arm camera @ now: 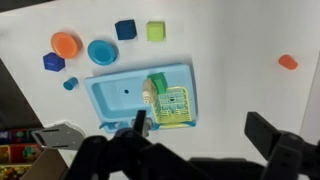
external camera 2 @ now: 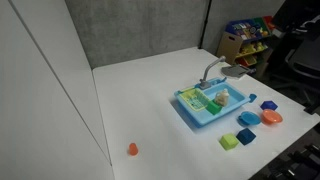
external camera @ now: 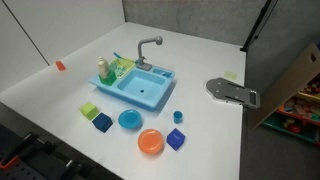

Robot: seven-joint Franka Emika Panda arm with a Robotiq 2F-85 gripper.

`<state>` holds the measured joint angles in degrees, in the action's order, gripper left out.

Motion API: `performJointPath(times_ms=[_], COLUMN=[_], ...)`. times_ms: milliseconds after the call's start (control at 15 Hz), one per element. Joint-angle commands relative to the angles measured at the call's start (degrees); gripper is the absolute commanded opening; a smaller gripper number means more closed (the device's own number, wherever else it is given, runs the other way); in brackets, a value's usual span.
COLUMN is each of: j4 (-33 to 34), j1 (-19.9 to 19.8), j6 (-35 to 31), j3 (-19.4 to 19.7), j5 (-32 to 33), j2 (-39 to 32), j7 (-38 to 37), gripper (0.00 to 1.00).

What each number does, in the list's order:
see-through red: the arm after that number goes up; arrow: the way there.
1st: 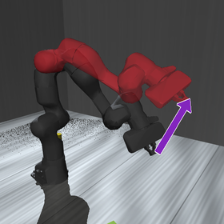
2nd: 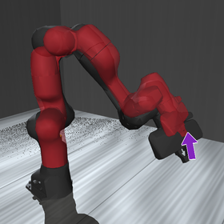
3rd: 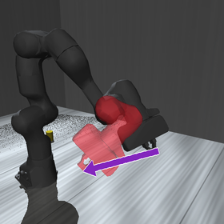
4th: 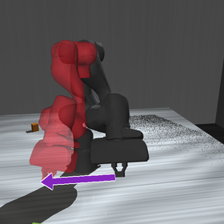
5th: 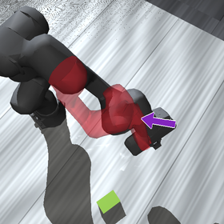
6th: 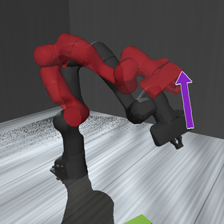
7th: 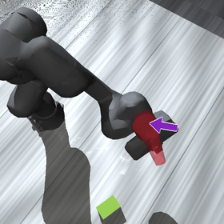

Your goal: Put the white bottle in the sink

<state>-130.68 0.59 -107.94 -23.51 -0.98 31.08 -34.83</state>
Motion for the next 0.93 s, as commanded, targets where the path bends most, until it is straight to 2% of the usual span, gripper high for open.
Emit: performJointPath(times_ms=[0, 533, 867], j4=[0.1, 1.24, 1.48], j1=[1.95, 2.07, 2.7], j6=[0.07, -1.18, -7.21], j3=[1.53, 1.77, 3.04], j5=[1.03, 0.89, 0.51], j2=[-0.46, -2.44, -6.54], j7=[-0.87, -0.85, 0.75], gripper=[1.0, 1.0, 1.0])
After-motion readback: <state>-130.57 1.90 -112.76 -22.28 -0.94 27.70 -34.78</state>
